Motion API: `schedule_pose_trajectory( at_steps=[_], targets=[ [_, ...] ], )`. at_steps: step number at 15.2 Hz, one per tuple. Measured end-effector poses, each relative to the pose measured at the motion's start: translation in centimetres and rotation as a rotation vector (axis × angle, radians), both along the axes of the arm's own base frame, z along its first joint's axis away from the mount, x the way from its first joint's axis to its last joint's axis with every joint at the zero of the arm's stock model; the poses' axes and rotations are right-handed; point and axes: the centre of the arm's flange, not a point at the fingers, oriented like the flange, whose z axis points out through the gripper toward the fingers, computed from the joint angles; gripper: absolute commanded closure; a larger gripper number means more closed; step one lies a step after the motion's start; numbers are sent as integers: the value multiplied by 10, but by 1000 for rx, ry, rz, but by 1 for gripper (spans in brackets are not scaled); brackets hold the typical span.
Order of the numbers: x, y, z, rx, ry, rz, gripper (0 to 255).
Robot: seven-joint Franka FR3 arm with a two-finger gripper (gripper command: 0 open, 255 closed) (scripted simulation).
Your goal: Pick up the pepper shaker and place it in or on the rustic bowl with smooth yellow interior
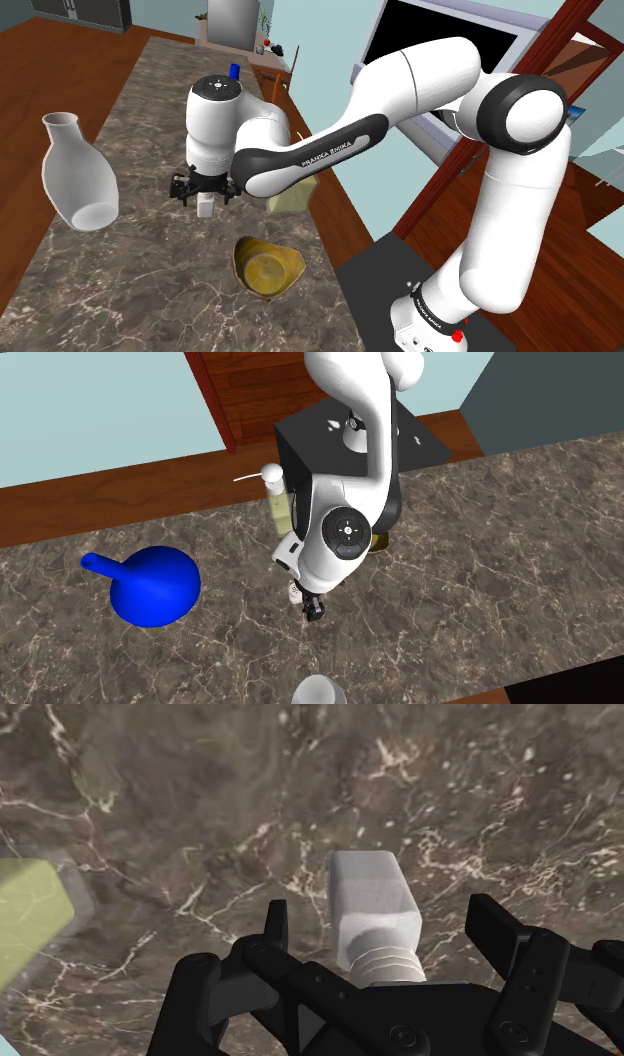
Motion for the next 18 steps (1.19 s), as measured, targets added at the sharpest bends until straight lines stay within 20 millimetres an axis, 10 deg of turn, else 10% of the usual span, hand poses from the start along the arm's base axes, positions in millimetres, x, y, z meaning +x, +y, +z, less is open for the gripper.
schedule_pose_trajectory(
  at_steps=[4, 5, 18],
  targets=[
    [0, 0, -1, 0, 0, 0, 0],
    [0, 0, -1, 0, 0, 0, 255],
    [0, 0, 10, 0, 0, 0, 255]
  ],
)
